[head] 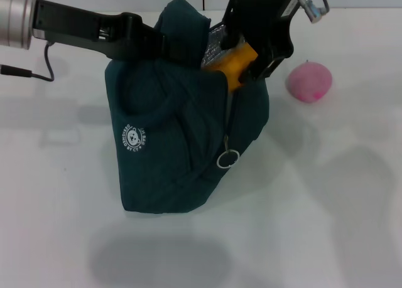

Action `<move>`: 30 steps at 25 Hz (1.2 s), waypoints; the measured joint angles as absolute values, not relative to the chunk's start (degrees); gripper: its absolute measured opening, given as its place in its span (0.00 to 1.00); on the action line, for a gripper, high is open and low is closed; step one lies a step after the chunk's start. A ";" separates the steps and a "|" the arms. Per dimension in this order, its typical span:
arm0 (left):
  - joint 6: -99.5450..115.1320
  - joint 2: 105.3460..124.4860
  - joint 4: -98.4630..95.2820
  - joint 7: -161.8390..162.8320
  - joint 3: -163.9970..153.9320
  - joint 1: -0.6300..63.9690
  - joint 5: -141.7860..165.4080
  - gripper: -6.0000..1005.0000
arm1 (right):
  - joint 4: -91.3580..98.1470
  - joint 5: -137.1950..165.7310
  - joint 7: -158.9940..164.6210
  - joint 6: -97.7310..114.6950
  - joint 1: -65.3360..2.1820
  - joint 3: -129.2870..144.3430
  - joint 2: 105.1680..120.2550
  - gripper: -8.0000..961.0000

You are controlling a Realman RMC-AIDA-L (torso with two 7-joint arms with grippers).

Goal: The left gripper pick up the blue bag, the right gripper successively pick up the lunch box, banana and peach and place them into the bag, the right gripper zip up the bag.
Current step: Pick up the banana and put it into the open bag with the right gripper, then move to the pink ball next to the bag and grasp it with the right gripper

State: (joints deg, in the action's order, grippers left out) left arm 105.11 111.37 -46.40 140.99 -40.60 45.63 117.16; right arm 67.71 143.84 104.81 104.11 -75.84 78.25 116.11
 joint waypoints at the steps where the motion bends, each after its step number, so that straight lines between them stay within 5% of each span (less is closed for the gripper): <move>1: 105.12 111.37 -46.40 140.98 -40.61 45.66 117.16 0.04 | 67.74 143.72 104.81 104.02 -75.83 78.23 116.11 0.48; 5: 105.12 111.34 -46.40 140.98 -40.61 45.77 117.17 0.04 | 67.91 143.57 104.65 103.89 -75.76 78.05 116.06 0.49; 13: 105.11 111.26 -46.41 140.96 -40.56 45.41 117.17 0.04 | 72.88 143.71 105.96 103.36 -73.60 74.70 115.68 0.80; 30: 105.12 111.48 -46.41 140.77 -40.25 45.16 117.06 0.04 | 72.60 156.72 126.29 94.18 -58.15 57.33 114.69 0.81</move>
